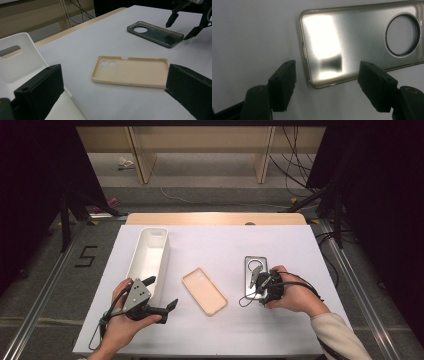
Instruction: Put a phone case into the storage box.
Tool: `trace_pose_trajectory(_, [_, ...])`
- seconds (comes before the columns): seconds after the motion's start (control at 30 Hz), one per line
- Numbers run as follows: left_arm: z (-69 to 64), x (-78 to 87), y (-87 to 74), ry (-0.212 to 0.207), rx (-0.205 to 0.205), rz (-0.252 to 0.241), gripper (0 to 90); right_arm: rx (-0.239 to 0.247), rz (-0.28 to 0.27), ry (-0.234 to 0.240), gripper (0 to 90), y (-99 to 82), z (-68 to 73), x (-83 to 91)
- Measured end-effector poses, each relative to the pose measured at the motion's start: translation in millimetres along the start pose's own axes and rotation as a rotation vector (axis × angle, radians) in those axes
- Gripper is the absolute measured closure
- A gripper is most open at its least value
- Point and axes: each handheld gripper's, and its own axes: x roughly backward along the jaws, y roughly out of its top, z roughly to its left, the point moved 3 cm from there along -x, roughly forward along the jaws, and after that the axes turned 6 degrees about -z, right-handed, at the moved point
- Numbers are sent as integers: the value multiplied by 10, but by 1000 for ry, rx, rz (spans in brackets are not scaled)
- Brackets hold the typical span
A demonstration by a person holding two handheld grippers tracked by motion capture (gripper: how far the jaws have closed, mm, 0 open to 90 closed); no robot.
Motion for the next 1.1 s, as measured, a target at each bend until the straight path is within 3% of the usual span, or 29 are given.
trace_pose_trajectory(0.3, [-1,2,3,1,2,-4,8,47,25,-8,321,107,12,-52])
trace_pose_trajectory(1.1, [-8,1,5,-2,2,-4,8,77,62,-9,350,159,7,-134])
